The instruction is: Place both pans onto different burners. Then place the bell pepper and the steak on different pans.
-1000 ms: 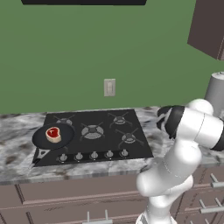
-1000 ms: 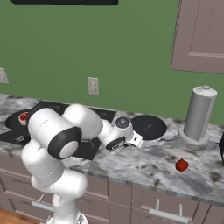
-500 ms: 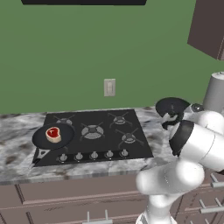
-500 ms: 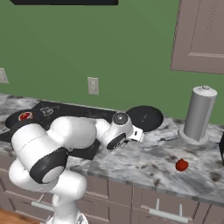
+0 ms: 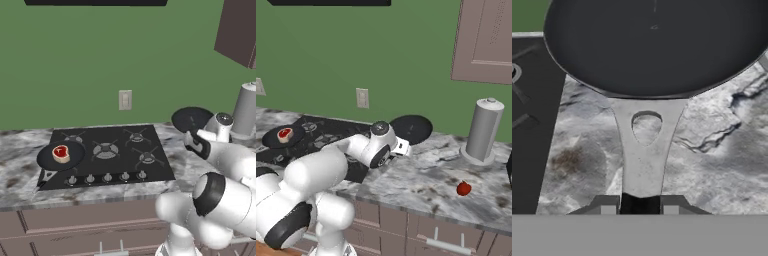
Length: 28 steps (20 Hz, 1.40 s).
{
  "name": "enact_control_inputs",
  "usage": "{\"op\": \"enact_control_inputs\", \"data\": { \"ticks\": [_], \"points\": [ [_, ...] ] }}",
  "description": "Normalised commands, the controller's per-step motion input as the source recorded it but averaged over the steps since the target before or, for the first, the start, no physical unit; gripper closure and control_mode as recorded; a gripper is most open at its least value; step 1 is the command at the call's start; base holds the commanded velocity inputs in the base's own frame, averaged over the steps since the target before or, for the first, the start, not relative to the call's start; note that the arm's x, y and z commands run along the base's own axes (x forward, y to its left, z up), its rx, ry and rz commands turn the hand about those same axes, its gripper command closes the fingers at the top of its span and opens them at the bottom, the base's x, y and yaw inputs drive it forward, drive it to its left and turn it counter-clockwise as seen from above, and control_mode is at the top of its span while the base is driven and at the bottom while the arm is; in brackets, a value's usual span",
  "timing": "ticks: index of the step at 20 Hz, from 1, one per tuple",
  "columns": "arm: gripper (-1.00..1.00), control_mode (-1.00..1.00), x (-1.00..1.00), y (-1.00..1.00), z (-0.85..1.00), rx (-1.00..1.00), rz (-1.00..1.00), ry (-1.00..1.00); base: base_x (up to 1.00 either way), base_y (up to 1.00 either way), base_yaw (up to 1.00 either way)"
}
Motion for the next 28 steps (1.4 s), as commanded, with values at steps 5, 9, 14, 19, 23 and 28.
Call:
{"op": "enact_control_inputs", "data": {
  "ticks": [5, 9, 14, 19, 23, 28],
  "points": [
    [1.00, -1.00, -0.52, 0.26, 0.34, 0.02, 0.04, -0.02, 0.00, 0.00, 0.00],
    [1.00, -1.00, -0.40, 0.23, 0.32, 0.00, 0.17, 0.11, 0.00, 0.00, 0.00],
    [1.00, -1.00, -0.28, 0.22, 0.28, 0.00, 0.25, 0.14, 0.00, 0.00, 0.00],
    [1.00, -1.00, -0.25, 0.22, 0.27, 0.00, 0.22, 0.11, 0.00, 0.00, 0.00],
    [1.00, -1.00, -0.41, 0.13, 0.00, 0.00, 0.16, 0.04, 0.00, 0.00, 0.00],
    [1.00, -1.00, -0.31, 0.06, 0.00, 0.00, 0.12, 0.04, 0.00, 0.00, 0.00]
  ]
}}
